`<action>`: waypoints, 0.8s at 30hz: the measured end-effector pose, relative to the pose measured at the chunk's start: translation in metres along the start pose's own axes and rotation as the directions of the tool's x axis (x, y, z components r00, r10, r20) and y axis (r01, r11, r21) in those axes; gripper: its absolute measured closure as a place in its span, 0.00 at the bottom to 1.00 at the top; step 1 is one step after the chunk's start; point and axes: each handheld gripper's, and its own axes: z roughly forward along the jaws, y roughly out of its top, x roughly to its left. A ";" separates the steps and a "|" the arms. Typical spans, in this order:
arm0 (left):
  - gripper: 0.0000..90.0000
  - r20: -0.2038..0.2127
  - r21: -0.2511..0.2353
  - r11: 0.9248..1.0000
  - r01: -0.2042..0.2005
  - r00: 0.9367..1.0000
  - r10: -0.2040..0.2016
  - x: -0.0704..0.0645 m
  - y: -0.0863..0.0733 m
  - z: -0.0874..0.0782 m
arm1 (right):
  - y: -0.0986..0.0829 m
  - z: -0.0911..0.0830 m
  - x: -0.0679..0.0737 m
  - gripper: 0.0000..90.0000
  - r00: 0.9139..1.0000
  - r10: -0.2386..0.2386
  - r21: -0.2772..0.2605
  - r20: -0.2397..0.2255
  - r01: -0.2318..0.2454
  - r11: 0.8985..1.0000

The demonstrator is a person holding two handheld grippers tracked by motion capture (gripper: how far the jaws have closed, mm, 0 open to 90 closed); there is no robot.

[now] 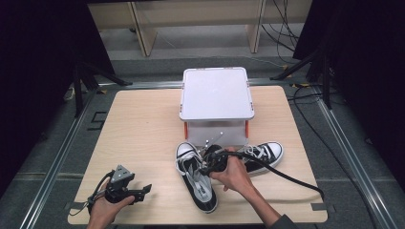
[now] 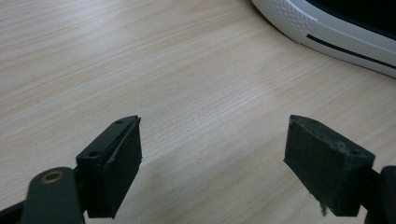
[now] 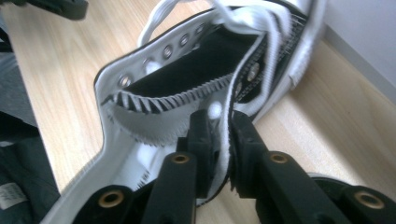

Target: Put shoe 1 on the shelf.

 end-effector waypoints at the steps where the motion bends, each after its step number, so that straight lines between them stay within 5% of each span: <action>1: 0.21 0.000 0.002 1.000 -0.002 1.000 0.002 0.000 0.000 0.000 | 0.001 -0.001 -0.004 0.95 1.000 -0.015 -0.002 -0.014 0.015 1.000; 11: 0.21 -0.002 0.005 1.000 0.004 1.000 -0.004 0.001 -0.001 0.001 | 0.004 -0.006 -0.004 0.96 0.997 0.024 0.000 -0.074 -0.024 1.000; 16: 0.21 -0.003 0.006 1.000 0.004 1.000 -0.004 0.001 -0.001 0.000 | 0.008 -0.012 -0.003 0.96 0.994 -0.030 -0.006 -0.106 0.030 1.000; 24: 0.21 -0.003 0.002 1.000 0.006 1.000 -0.006 0.000 0.000 0.000 | 0.023 -0.028 0.004 0.97 0.989 -0.049 0.027 -0.143 0.053 0.998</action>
